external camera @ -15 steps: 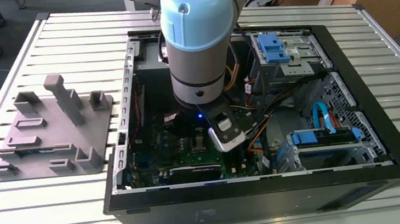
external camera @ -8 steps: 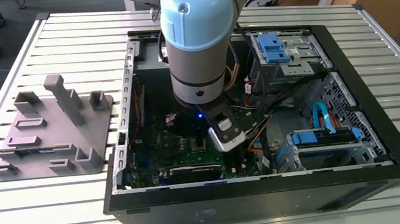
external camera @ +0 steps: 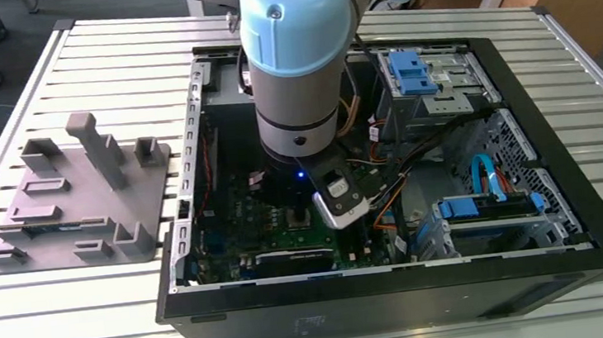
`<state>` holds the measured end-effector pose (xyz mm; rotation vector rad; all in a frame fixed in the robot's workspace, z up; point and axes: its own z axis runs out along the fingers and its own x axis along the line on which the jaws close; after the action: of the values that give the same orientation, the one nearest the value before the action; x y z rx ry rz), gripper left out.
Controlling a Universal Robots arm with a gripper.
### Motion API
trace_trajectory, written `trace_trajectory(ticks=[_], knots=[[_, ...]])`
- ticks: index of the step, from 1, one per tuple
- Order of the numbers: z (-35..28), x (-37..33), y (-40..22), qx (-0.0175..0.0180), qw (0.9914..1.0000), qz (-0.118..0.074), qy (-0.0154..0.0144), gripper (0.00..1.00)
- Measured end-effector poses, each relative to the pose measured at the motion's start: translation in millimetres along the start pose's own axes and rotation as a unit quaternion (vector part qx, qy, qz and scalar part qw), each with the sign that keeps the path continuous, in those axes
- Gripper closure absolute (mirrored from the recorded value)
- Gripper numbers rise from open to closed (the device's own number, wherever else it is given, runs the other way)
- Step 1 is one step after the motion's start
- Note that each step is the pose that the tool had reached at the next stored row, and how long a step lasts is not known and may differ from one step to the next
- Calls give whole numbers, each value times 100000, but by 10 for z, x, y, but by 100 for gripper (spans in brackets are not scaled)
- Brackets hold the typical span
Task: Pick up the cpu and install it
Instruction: 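Place the cpu into insertion slot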
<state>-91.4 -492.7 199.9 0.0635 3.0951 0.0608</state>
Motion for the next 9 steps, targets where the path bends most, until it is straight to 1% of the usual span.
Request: trace_trajectory(ticks=[5, 9], knots=[[45, 7, -4, 1, 100000, -3, -9, 89], [56, 7, -5, -4, 100000, -3, -10, 89]])
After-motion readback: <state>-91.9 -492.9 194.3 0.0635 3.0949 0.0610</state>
